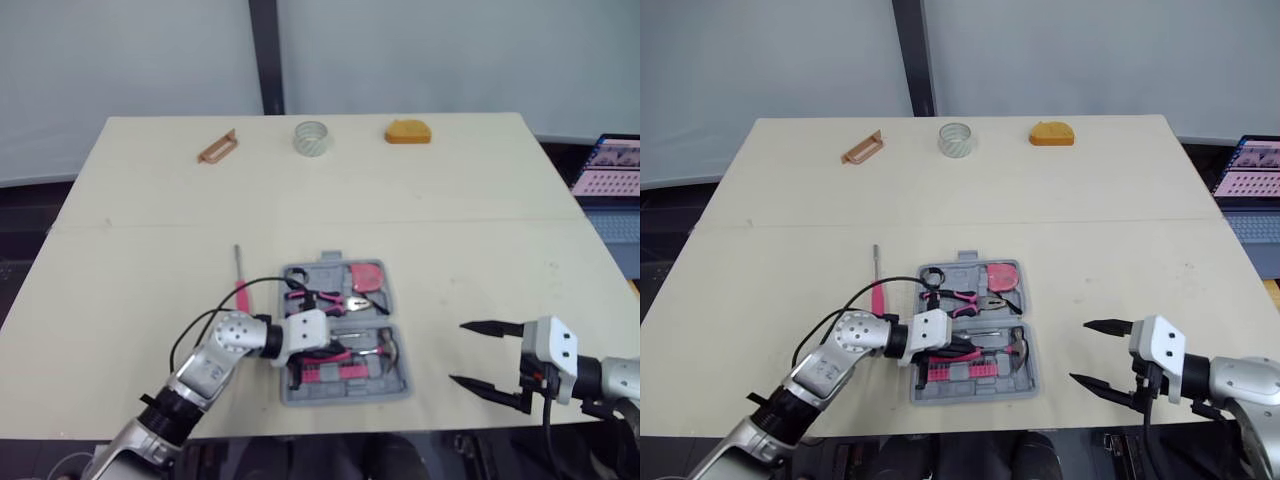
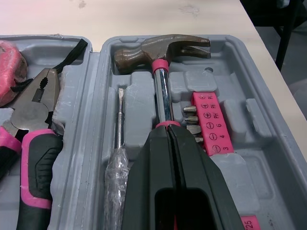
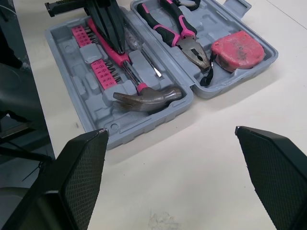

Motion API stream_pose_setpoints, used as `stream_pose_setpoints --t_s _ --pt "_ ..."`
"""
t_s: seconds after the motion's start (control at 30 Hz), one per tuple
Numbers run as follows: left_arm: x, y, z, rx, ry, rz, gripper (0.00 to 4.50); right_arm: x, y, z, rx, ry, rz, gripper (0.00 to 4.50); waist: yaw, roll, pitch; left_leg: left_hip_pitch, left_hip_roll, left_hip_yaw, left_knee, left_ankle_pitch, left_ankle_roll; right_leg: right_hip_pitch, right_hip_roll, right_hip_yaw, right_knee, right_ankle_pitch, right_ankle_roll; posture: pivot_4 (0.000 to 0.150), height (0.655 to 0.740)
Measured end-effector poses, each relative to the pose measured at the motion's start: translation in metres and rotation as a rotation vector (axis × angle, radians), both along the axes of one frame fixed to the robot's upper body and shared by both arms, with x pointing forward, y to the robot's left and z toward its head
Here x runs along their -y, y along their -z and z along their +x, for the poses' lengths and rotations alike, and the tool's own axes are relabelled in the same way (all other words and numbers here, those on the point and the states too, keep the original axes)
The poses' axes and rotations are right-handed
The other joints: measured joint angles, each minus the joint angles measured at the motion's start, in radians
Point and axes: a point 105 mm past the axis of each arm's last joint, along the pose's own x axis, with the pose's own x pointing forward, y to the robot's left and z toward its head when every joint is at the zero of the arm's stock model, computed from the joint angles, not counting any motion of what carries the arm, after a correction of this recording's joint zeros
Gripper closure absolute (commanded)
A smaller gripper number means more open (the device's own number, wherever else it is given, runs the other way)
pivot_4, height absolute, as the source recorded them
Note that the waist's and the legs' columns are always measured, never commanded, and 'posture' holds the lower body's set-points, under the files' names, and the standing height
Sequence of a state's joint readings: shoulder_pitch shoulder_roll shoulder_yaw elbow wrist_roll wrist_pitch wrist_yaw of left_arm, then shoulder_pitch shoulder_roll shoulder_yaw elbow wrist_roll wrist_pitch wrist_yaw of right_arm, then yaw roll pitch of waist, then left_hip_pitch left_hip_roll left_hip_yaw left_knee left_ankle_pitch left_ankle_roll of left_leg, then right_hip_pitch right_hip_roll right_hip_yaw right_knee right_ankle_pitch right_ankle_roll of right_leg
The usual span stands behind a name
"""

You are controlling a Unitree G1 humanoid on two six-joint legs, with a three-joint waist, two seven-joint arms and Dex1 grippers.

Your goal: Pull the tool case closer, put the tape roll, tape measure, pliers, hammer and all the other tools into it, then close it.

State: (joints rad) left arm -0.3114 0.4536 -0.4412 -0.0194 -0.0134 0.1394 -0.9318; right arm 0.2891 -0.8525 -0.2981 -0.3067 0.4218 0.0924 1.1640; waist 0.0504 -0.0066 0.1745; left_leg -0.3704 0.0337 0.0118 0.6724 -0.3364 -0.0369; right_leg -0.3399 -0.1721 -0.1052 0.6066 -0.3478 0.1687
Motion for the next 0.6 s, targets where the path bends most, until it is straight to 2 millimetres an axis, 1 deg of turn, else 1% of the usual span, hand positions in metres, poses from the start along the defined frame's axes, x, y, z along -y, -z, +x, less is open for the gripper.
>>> stream_pose_setpoints --t_s 0.33,0.6 --pt "-0.0003 0.0023 -0.001 0.017 0.0 0.016 4.43 0.0009 -0.0001 -0.0002 -0.003 0.001 -0.005 0.0 0.0 0.0 0.0 0.001 0.0 0.0 0.0 0.0 0.0 0.001 0.0 0.0 0.0 0.0 0.0 0.15 0.74" --pt "-0.0001 0.0071 -0.0036 0.066 0.03 0.07 4.43 0.0007 -0.0009 0.0006 0.001 0.0 -0.006 0.0 0.0 0.002 -0.005 0.002 0.0 0.0 -0.001 0.0 0.0 0.002 0.0 0.0 -0.001 0.0 0.0 0.15 0.74"
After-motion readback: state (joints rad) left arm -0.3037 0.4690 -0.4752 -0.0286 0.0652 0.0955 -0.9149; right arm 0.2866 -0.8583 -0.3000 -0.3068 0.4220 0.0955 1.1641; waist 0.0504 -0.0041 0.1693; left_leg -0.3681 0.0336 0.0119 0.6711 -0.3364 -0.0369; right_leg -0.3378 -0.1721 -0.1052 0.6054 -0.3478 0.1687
